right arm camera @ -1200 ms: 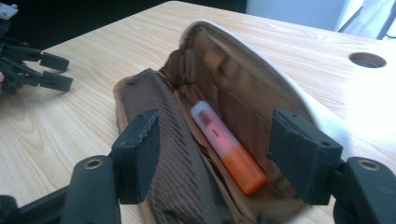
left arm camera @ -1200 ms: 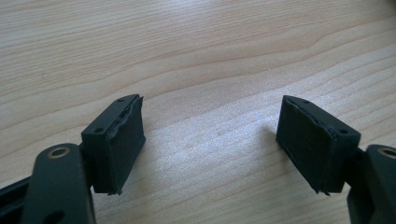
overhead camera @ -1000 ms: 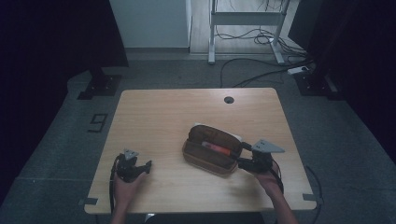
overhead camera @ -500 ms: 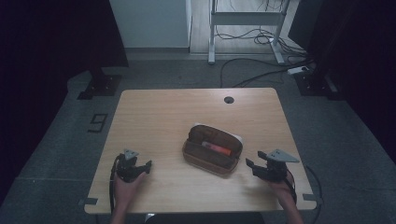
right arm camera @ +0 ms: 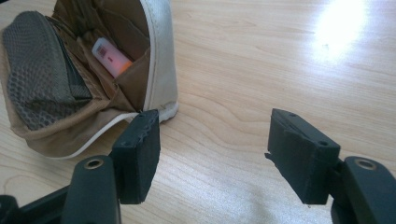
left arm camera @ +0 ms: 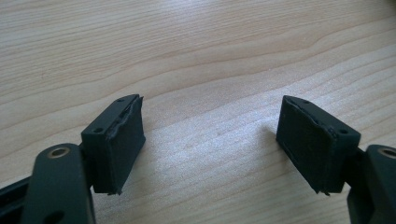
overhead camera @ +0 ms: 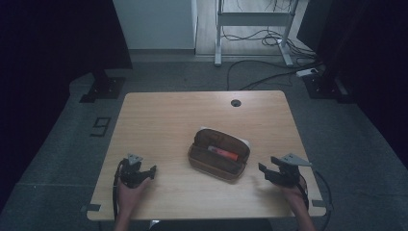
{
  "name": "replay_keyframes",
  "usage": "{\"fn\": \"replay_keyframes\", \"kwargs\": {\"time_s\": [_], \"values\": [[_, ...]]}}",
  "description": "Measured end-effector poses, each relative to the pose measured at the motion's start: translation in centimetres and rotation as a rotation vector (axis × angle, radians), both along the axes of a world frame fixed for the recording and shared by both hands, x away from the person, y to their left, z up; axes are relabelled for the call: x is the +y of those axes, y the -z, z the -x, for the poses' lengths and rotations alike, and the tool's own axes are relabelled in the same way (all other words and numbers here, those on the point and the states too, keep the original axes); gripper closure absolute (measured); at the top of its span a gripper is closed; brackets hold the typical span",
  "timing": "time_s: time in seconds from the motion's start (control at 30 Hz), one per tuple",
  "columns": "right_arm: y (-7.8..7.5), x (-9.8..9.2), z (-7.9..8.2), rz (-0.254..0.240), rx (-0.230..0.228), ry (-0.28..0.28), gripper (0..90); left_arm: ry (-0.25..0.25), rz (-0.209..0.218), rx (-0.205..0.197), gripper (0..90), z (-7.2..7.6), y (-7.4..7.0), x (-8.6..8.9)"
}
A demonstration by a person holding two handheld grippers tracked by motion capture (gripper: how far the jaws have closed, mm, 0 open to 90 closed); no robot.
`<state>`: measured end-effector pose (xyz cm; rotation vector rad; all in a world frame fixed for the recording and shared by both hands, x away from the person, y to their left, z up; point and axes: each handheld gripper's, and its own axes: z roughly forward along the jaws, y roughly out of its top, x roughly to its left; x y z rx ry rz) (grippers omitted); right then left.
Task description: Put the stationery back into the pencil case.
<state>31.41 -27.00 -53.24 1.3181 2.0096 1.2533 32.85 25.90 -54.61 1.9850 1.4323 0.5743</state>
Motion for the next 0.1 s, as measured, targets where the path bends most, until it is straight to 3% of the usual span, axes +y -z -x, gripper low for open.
{"fn": "replay_keyframes", "kwargs": {"time_s": [0.1], "values": [[0.42,0.12,-0.26,0.019,0.035,-0.006,31.9,0.0,0.0,0.0,23.1,0.0,0.0,0.0]]}}
